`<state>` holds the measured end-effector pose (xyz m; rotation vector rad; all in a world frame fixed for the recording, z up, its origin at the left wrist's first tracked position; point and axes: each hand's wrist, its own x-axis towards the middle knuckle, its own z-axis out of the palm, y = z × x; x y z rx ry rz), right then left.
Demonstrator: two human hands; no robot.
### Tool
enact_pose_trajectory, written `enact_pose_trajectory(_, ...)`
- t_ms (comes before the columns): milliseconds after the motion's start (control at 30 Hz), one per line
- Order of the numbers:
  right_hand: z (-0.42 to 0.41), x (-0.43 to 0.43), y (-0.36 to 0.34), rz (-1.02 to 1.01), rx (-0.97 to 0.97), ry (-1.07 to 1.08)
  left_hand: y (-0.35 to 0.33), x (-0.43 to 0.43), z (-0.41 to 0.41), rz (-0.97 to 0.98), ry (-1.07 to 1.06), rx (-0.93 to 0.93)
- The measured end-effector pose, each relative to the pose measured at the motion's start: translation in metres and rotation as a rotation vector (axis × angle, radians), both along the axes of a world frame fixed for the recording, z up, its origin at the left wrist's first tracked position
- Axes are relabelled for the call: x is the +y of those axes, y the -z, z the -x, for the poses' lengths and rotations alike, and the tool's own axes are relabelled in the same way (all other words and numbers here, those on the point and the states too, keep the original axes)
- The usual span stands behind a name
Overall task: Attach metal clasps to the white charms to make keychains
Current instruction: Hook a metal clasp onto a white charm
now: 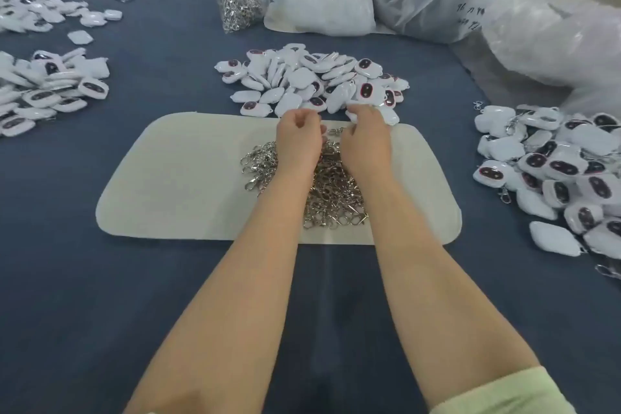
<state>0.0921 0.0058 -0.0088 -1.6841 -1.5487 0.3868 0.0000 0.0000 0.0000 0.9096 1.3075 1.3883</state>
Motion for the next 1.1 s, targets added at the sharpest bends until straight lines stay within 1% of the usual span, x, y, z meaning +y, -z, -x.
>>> enact_pose_trajectory(100,-0.003,0.019,0.0,0.013,-0.115,0.025,0.001,0.011,0.002,-0.023,-0.025,0.001)
enact_pose_trajectory(133,-0.004,0.025,-0.001,0.022,-0.141,0.015,0.001,0.013,0.002,-0.018,-0.032,-0.027)
enact_pose_trajectory(233,-0.006,0.04,-0.002,0.128,-0.234,-0.014,0.005,0.017,0.003,-0.014,-0.029,-0.066)
enact_pose_trajectory(333,-0.008,0.042,0.001,0.202,-0.306,-0.02,0.007,0.017,0.002,-0.036,-0.036,-0.063)
enact_pose_trajectory(400,-0.009,0.039,0.004,0.167,-0.3,0.005,0.009,0.016,0.0,-0.05,-0.033,-0.035)
enact_pose_trajectory(467,-0.011,0.038,0.003,0.119,-0.254,0.05,0.01,0.016,-0.001,-0.062,-0.023,-0.005)
enact_pose_trajectory(533,-0.013,0.038,-0.001,0.065,-0.175,0.112,0.009,0.014,-0.002,-0.068,-0.02,0.028)
enact_pose_trajectory(567,-0.014,0.038,-0.004,0.033,-0.102,0.139,0.008,0.014,-0.002,-0.071,-0.019,0.041)
enact_pose_trajectory(633,-0.015,0.032,-0.01,-0.04,0.109,0.155,0.006,0.012,-0.003,-0.085,-0.016,0.061)
enact_pose_trajectory(700,-0.015,0.023,-0.017,-0.096,0.355,0.12,0.004,0.01,-0.004,-0.11,-0.013,0.088)
enact_pose_trajectory(733,-0.013,0.017,-0.022,-0.097,0.479,0.075,0.002,0.008,-0.004,-0.128,0.003,0.09)
enact_pose_trajectory(800,-0.01,0.006,-0.03,-0.035,0.71,-0.046,-0.005,0.005,-0.007,-0.154,0.06,0.129)
enact_pose_trajectory(833,-0.007,0.001,-0.032,0.01,0.784,-0.092,-0.008,0.002,-0.009,-0.159,0.093,0.155)
enact_pose_trajectory(867,-0.005,-0.003,-0.034,0.045,0.817,-0.118,-0.01,0.0,-0.01,-0.159,0.107,0.162)
enact_pose_trajectory(933,-0.003,-0.013,-0.035,0.098,0.764,-0.123,-0.012,-0.004,-0.012,-0.141,0.069,0.147)
enact_pose_trajectory(1000,-0.007,-0.022,-0.032,0.124,0.628,-0.134,-0.011,-0.009,-0.009,-0.128,0.009,0.124)
enact_pose_trajectory(1100,-0.015,-0.032,-0.024,0.116,0.265,-0.14,-0.006,-0.014,0.003,-0.11,-0.069,0.012)
